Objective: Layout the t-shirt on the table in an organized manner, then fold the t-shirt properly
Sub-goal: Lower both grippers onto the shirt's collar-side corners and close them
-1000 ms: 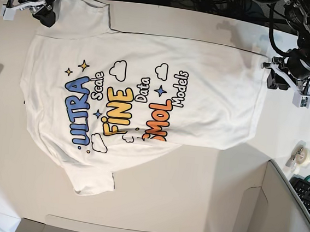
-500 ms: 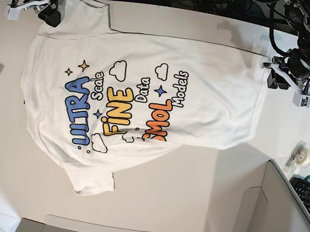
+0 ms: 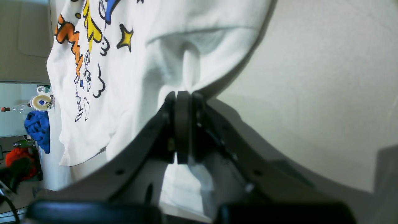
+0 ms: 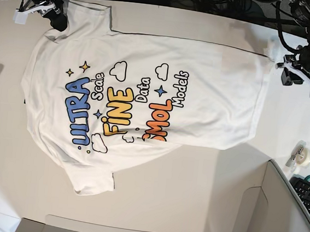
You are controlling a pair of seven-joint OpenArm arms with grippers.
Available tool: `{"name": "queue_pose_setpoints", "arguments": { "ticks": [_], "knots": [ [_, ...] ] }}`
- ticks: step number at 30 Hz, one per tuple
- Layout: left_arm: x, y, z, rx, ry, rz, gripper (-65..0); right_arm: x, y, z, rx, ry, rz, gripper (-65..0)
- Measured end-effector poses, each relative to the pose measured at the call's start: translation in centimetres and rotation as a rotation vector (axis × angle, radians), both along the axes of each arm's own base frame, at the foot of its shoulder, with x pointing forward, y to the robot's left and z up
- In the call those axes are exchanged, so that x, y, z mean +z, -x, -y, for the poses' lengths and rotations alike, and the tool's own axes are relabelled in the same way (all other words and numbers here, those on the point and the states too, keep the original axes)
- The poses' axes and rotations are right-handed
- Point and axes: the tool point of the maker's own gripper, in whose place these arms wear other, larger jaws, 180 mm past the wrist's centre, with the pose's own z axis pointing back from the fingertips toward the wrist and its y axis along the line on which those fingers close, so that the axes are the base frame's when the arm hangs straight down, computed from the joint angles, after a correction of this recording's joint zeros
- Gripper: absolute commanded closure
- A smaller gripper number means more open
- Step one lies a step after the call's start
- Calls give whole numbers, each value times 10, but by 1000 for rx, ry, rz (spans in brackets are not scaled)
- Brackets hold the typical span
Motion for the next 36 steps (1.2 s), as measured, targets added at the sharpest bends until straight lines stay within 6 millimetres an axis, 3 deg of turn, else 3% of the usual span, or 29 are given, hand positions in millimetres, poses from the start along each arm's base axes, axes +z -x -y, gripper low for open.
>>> {"name": "queue_pose_setpoints", "arguments": {
  "ticks": [3, 6, 11, 36],
  "knots": [
    [-11, 10, -6, 41, 40, -24, -296, 0, 0, 0, 0, 0, 0, 0],
    [-23, 6, -1, 46, 151, 4, -296, 0, 0, 1, 7, -4, -5, 0],
    [-61, 20, 16, 70, 337, -65, -296, 1, 0, 2, 14, -6, -7, 0],
    [-63, 15, 19, 71, 375, -41, -296, 0, -1, 1, 15, -11, -9, 0]
  ]
}}
